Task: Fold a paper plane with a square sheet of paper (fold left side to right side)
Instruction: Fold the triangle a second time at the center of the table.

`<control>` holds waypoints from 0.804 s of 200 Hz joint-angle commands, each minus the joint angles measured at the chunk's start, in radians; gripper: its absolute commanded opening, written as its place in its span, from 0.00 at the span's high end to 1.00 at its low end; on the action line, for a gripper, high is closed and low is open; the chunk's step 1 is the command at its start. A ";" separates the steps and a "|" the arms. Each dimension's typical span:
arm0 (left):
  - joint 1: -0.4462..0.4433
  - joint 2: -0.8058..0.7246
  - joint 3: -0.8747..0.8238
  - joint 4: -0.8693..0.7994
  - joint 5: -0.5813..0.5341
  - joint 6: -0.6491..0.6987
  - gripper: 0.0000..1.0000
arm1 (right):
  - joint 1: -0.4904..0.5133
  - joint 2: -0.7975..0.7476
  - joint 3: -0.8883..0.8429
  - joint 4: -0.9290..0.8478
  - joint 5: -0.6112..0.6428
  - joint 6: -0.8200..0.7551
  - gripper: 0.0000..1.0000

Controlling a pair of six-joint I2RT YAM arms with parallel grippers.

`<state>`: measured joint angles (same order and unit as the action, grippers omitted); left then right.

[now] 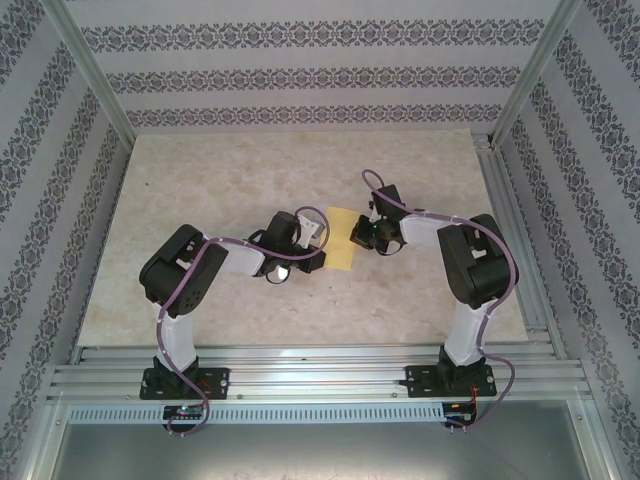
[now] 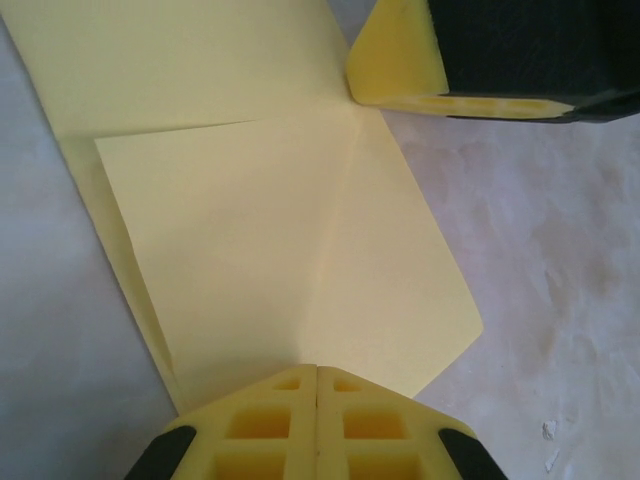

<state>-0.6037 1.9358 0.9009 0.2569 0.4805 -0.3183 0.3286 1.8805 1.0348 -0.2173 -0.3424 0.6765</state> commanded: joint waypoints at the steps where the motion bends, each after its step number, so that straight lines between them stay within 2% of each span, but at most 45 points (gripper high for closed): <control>1: -0.016 0.051 -0.033 -0.134 -0.036 0.019 1.00 | -0.051 -0.072 0.028 -0.126 0.139 -0.075 1.00; 24: -0.016 0.047 -0.031 -0.135 -0.034 0.018 1.00 | -0.035 -0.155 0.067 -0.188 0.152 -0.097 1.00; 48: -0.016 0.043 -0.029 -0.133 -0.033 0.019 1.00 | 0.028 -0.183 0.108 -0.205 0.110 -0.076 1.00; 69: -0.016 0.042 -0.028 -0.132 -0.033 0.019 1.00 | 0.095 -0.139 0.108 -0.117 0.030 0.007 1.00; 88: -0.016 0.040 -0.026 -0.135 -0.032 0.021 1.00 | 0.138 -0.084 0.118 -0.071 0.016 0.054 1.00; 161: -0.018 0.035 -0.029 -0.136 -0.032 0.025 1.00 | 0.153 0.031 0.100 0.000 -0.006 0.090 1.00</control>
<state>-0.6044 1.9358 0.9016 0.2558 0.4801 -0.3145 0.4862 1.8748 1.1374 -0.2657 -0.3260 0.7467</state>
